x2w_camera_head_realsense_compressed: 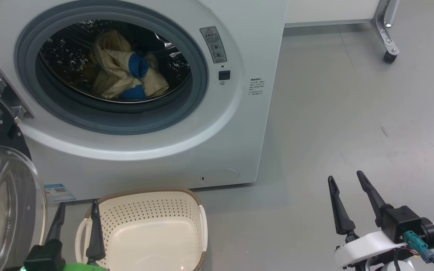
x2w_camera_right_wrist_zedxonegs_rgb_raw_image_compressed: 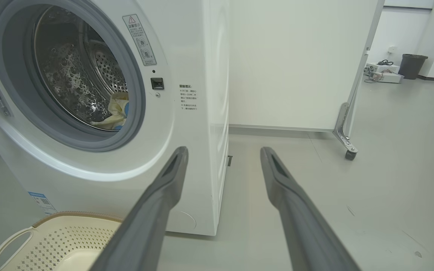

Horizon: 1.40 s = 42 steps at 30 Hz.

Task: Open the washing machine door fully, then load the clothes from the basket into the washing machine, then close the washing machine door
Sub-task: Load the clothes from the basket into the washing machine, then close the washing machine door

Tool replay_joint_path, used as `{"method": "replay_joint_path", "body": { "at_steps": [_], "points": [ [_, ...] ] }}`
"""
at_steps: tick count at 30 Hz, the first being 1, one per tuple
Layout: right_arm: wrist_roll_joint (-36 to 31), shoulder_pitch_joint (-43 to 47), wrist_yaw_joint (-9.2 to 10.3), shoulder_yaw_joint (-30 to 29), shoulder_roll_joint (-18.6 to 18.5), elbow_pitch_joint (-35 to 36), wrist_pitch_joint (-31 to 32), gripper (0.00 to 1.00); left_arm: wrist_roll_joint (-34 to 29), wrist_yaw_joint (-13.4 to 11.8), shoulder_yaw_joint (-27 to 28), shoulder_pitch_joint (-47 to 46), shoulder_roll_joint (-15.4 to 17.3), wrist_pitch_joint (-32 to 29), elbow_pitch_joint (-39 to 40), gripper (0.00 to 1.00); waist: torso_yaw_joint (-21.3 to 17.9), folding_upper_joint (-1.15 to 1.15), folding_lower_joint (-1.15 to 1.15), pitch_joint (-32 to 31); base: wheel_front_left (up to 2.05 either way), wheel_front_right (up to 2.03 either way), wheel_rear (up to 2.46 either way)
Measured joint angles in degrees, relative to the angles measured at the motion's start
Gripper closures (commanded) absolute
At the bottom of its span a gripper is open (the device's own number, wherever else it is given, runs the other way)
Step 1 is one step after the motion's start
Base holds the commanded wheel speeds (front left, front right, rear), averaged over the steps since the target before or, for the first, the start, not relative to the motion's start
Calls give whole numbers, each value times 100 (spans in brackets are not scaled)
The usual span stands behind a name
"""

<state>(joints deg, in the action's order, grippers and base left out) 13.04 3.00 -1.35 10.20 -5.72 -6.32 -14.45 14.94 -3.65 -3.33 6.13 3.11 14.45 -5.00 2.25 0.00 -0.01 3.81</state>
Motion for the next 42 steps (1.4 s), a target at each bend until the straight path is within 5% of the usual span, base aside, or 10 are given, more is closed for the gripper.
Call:
{"method": "replay_joint_path", "body": {
  "at_steps": [42],
  "points": [
    [0,232,60,44,-3,301,110,0,-59,-10,-7,356,131,-31,578,0,-54,0,0,-200,-16,16,0]
  ]
}}
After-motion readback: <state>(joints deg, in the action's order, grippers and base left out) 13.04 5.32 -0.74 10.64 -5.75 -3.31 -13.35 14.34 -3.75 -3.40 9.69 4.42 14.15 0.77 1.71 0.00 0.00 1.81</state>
